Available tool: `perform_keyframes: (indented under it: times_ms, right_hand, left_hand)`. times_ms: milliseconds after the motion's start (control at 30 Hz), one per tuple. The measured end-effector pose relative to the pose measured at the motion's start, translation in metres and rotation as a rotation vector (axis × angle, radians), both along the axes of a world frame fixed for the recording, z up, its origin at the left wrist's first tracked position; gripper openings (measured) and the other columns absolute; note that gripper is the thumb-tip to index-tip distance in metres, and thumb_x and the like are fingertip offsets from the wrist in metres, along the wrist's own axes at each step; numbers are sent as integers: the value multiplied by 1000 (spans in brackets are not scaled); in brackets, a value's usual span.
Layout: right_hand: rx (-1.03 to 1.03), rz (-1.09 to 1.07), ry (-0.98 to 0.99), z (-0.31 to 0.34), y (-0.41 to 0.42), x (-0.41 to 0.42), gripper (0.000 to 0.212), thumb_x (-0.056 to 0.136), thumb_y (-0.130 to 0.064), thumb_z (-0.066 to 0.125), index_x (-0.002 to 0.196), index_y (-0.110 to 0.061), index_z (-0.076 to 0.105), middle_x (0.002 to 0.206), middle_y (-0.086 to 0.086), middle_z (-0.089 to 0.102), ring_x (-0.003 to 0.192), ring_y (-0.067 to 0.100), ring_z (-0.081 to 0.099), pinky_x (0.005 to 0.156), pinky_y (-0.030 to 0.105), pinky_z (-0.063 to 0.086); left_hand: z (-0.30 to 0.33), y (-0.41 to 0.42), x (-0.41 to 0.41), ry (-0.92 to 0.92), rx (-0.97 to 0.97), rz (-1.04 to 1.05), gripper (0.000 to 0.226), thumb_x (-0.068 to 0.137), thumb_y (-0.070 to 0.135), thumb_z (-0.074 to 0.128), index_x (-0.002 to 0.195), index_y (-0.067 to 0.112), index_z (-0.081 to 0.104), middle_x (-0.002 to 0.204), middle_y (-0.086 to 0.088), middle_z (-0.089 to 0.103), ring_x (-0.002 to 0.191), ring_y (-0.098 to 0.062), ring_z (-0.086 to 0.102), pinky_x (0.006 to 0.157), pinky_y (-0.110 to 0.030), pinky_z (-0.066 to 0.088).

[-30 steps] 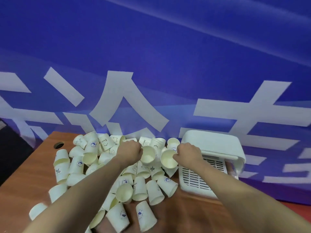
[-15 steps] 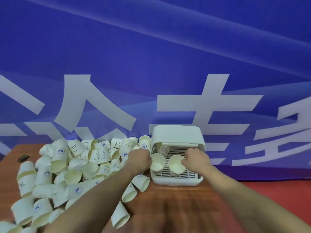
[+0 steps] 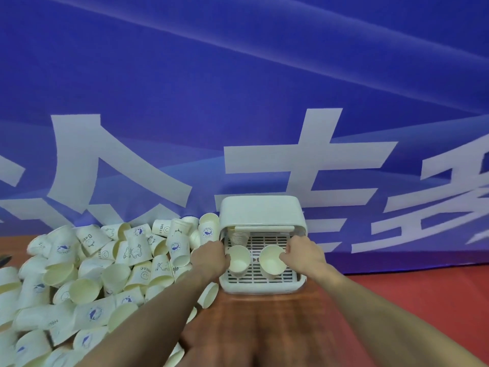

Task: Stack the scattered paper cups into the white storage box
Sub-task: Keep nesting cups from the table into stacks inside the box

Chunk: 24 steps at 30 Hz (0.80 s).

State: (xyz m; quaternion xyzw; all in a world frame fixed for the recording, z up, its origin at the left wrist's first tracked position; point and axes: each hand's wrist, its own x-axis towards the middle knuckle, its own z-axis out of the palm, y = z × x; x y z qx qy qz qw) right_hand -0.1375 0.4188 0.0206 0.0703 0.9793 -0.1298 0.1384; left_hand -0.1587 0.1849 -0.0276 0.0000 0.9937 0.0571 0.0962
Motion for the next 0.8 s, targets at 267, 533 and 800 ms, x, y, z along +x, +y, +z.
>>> perform_keyframes:
  times_ms: [267, 533, 800]
  right_hand:
    - [6, 23, -66, -29, -3, -33, 19, 79, -29, 54, 88, -15, 62, 90, 3, 62, 104, 28, 57, 72, 32, 47]
    - [16, 65, -98, -44, -4, -41, 27, 77, -35, 54, 92, -16, 66, 97, 4, 66, 92, 27, 61, 74, 31, 48]
    - [-19, 113, -44, -23, -19, -35, 18, 77, -30, 53, 80, -16, 66, 86, 2, 68, 84, 23, 63, 76, 31, 47]
  left_hand:
    - [-41, 5, -23, -121, 7, 6, 33, 92, 41, 47, 109, 17, 62, 110, -4, 64, 101, -25, 63, 76, -32, 47]
    - [-66, 1, -20, -189, 10, 35, 38, 92, 46, 50, 114, 17, 59, 118, -3, 61, 108, -24, 61, 85, -33, 48]
    - [-50, -10, -14, -159, -1, 29, 40, 89, 53, 50, 108, 19, 60, 111, -2, 65, 103, -24, 63, 78, -32, 47]
